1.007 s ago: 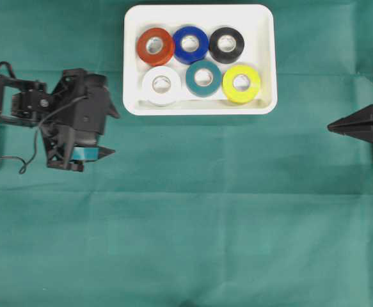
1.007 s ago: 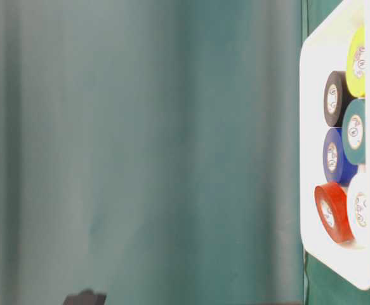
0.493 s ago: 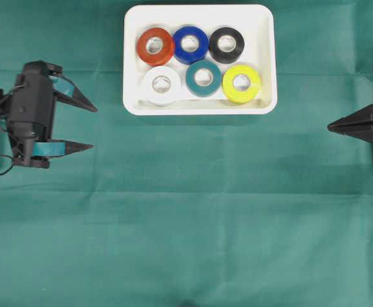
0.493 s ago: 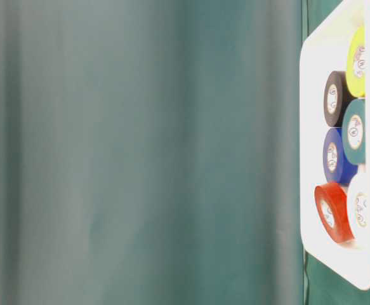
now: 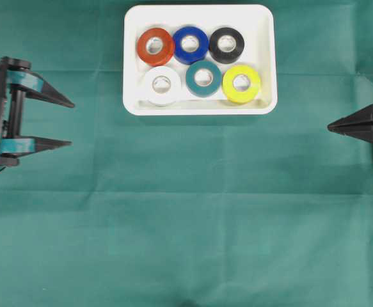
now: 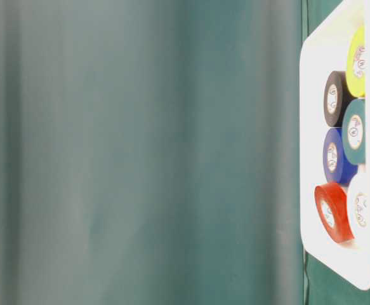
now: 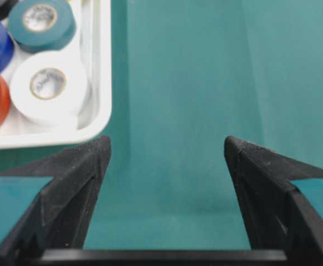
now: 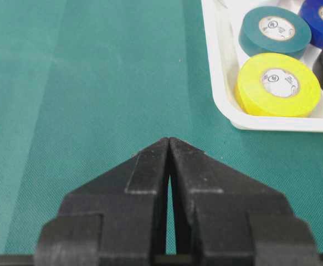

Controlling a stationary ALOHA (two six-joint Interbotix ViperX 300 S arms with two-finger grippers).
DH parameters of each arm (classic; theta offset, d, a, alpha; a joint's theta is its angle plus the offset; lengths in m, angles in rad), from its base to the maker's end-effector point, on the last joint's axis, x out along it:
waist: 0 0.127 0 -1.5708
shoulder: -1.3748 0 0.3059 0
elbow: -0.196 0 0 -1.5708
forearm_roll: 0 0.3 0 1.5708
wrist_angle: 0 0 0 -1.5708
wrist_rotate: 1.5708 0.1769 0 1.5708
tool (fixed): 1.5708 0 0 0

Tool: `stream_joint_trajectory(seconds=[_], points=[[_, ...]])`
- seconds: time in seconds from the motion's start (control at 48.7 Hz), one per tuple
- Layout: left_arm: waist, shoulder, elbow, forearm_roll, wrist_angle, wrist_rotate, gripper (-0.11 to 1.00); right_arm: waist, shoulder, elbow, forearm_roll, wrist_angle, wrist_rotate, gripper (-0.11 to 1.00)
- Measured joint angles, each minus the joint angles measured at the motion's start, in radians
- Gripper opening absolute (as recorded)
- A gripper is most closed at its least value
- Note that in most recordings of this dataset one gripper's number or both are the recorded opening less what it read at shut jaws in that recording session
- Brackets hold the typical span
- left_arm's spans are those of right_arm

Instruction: Put the tape into the white case with the left arm.

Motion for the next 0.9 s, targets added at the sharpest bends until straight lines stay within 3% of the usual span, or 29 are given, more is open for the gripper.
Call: stream_joint_trajectory(seconds=[0.411,0.904], points=[[-0.002,-0.206,0.081,0.002,-0.006,-0.021,0.82,0.0,0.0,0.0,0.0,0.0,0.0,-0.09],[0.0,-0.357,0.153,0.0,-0.017,-0.02,0.82,0.0,0.0,0.0,0.0,0.0,0.0,-0.09]])
